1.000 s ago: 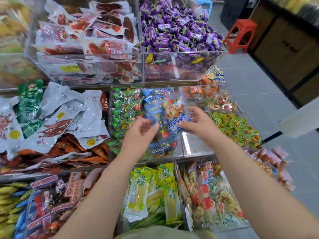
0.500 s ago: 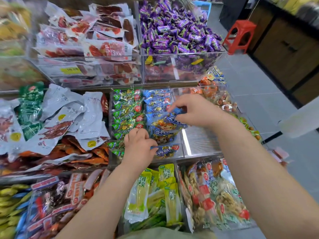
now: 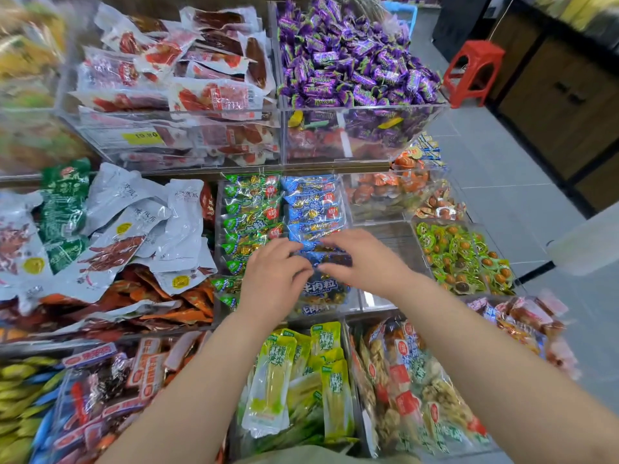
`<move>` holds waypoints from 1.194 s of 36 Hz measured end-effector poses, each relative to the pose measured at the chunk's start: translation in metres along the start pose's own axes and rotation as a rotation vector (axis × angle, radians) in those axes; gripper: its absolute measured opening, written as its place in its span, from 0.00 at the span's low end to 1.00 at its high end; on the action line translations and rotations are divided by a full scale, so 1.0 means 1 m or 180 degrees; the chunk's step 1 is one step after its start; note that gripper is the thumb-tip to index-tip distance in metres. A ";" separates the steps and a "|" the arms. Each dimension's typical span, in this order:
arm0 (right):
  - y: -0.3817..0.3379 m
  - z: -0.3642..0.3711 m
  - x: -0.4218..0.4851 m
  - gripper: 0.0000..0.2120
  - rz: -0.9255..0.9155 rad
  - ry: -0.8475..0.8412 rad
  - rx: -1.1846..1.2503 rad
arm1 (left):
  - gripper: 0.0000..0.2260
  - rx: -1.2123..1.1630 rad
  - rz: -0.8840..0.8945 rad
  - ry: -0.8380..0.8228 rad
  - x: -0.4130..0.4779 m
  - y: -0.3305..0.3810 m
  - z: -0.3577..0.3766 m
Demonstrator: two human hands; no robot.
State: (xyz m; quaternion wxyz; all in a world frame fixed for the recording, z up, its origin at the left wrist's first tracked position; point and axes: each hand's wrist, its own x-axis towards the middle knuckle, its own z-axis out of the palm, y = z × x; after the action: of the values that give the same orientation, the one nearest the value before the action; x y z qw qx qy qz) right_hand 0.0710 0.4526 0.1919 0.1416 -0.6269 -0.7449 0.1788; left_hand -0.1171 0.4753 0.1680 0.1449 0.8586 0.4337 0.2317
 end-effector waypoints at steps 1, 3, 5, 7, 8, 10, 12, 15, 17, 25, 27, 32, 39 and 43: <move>0.003 0.004 -0.007 0.31 -0.0054 -0.0074 -0.0241 | 0.02 -0.0003 -0.0024 -0.0029 0.004 0.000 -0.001; 0.010 0.016 -0.017 0.39 -0.0078 -0.0254 -0.0782 | 0.03 0.0013 -0.0078 -0.0140 0.009 0.001 -0.001; 0.014 0.028 -0.021 0.42 -0.0011 -0.0271 -0.1125 | 0.04 -0.0021 0.0018 -0.0160 0.011 0.001 -0.001; 0.016 0.037 -0.017 0.42 0.0101 -0.0273 -0.1281 | 0.11 0.0070 0.0342 -0.0114 0.012 -0.002 0.001; 0.016 0.039 -0.014 0.42 0.0135 -0.0308 -0.1302 | 0.21 0.0217 0.0535 -0.0200 0.012 -0.003 0.002; 0.018 0.040 -0.006 0.41 0.0121 -0.0400 -0.1239 | 0.47 0.0696 0.0808 -0.0846 0.015 -0.010 0.006; 0.020 0.038 0.002 0.40 0.0068 -0.0461 -0.1145 | 0.56 0.1298 0.0818 -0.1497 0.018 -0.014 0.010; 0.023 0.037 0.002 0.42 0.0050 -0.0326 -0.1014 | 0.48 0.1663 0.0570 -0.1632 0.021 -0.012 0.015; 0.023 0.042 -0.006 0.46 0.0124 0.0009 -0.0790 | 0.42 0.1744 0.0435 -0.1471 0.021 -0.010 0.017; 0.034 0.060 -0.013 0.52 0.0098 -0.0075 -0.0825 | 0.43 0.1946 0.0046 -0.1317 0.025 -0.014 0.030; 0.041 0.055 -0.001 0.53 0.0103 -0.0242 -0.1014 | 0.44 0.1975 -0.0025 -0.1330 0.031 -0.015 0.032; 0.049 0.045 0.015 0.56 0.0036 -0.0517 -0.1060 | 0.44 0.1946 -0.0103 -0.1474 0.039 -0.015 0.031; 0.049 0.046 0.009 0.55 -0.0088 -0.0736 -0.0949 | 0.43 0.2055 0.0007 -0.1668 0.032 -0.014 0.026; 0.043 0.037 0.012 0.53 -0.0041 -0.0785 -0.0807 | 0.44 0.2086 -0.0131 -0.1884 0.037 -0.010 0.022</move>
State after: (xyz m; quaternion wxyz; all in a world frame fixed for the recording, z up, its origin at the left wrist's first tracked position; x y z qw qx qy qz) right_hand 0.0912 0.4672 0.1397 -0.0299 -0.6083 -0.7772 0.1581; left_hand -0.0933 0.5101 0.1553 -0.0124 0.8798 0.4410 -0.1769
